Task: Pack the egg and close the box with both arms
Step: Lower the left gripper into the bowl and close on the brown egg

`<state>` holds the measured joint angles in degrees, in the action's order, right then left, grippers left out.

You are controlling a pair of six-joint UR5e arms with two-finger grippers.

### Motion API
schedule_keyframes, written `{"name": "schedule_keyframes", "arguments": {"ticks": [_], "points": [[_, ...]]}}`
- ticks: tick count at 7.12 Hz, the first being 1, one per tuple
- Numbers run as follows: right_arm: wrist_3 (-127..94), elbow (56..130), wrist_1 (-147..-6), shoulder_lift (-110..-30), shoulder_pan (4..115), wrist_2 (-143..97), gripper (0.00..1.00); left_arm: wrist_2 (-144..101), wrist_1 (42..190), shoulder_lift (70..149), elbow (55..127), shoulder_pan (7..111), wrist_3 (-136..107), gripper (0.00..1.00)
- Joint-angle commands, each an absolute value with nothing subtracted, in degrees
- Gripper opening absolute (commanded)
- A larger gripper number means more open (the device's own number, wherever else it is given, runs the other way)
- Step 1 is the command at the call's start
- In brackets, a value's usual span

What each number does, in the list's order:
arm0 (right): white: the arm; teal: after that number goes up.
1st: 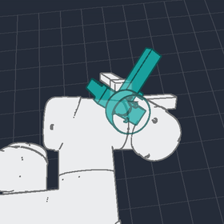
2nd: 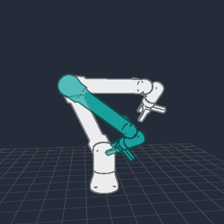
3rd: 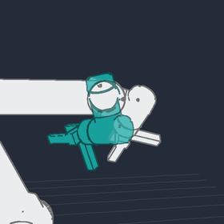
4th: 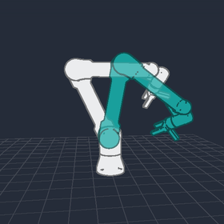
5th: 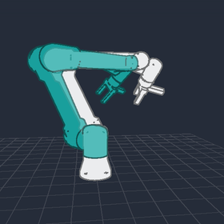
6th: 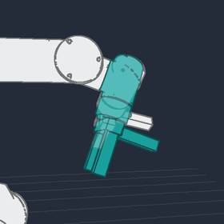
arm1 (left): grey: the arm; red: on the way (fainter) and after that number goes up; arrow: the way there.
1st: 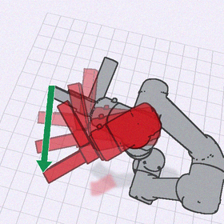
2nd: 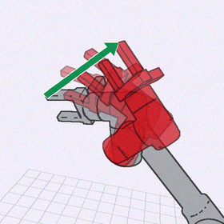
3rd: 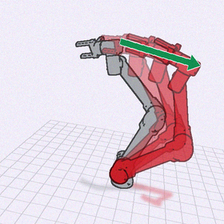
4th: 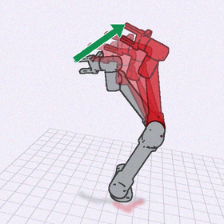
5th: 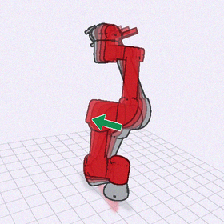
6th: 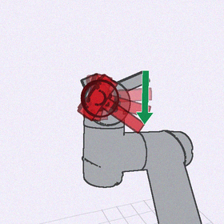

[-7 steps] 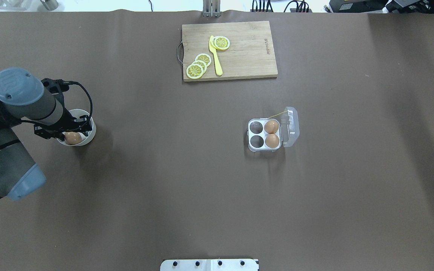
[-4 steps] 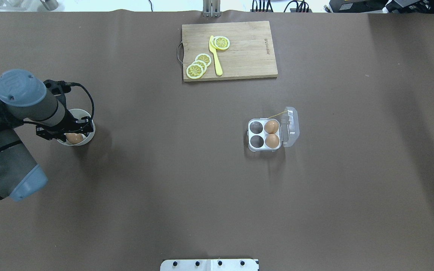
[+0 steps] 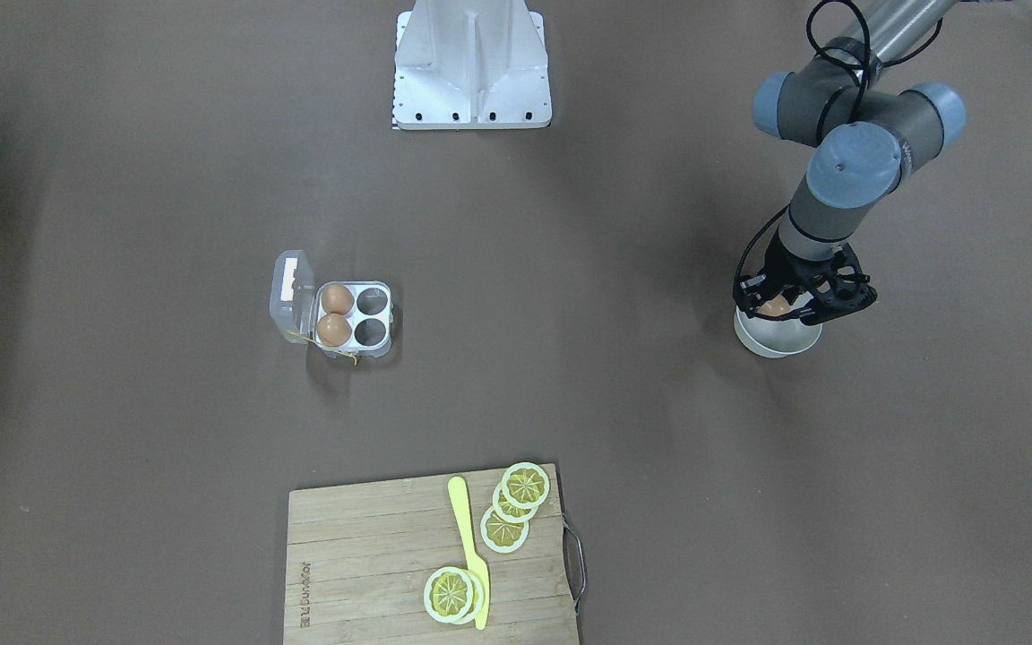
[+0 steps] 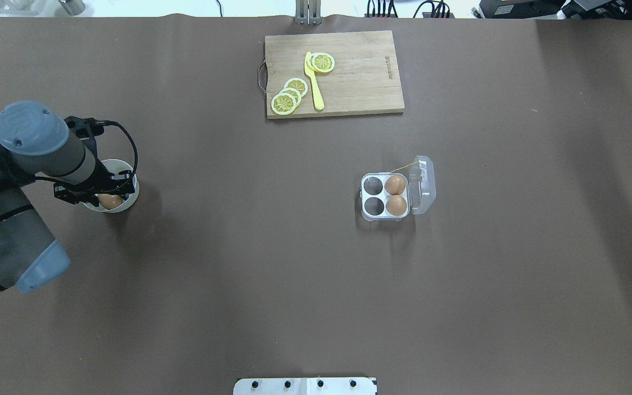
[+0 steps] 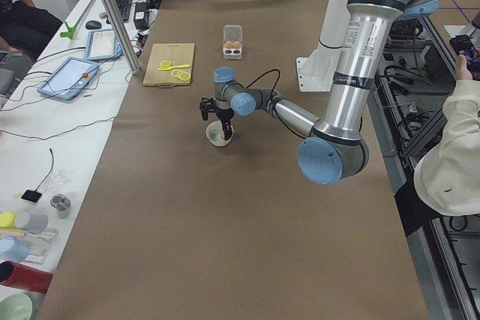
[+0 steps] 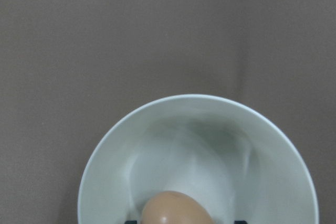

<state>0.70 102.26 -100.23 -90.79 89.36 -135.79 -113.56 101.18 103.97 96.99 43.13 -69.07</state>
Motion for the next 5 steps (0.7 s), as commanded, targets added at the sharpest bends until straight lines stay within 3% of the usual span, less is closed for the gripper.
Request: {"name": "schedule_keyframes", "arguments": {"ticks": [1, 3, 4, 5], "points": [[0.4, 102.2, -100.2, -90.8, 89.3, -135.8, 1.00, -113.6, 101.2, 104.1, 96.3, 42.9, -69.0, 0.64], [0.4, 102.3, -100.2, -90.8, 89.3, -135.8, 1.00, -113.6, 101.2, 104.2, 96.3, 42.9, -69.0, 0.64], [0.4, 102.3, -100.2, -90.8, 89.3, -135.8, 1.00, -113.6, 101.2, 104.2, 96.4, 42.9, -69.1, 0.57], [0.4, 102.3, -100.2, -90.7, 89.3, -135.8, 1.00, -113.6, 101.2, 104.2, 96.4, 42.9, -69.0, 0.35]]}}
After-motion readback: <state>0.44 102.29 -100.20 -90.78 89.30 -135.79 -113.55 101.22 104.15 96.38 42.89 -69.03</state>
